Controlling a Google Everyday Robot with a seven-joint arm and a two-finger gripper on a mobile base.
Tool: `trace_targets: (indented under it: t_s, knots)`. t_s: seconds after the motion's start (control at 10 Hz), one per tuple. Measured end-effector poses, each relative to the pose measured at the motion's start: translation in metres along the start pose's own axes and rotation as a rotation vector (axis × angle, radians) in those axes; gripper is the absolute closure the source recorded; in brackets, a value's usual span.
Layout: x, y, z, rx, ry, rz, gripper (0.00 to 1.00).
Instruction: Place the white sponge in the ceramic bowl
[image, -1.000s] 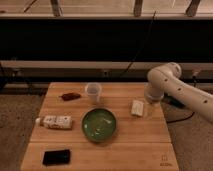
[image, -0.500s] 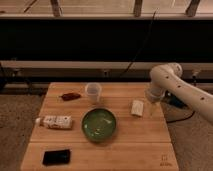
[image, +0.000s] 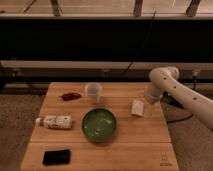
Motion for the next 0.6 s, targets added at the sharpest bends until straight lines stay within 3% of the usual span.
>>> trace_targets:
  t_s: [0.3,0.6]
  knots:
    - [0.001,-0.017,0.015,0.008,-0.008,-0.09,0.2]
    - [0.002,-0.034,0.032,-0.025,0.007,-0.177,0.2]
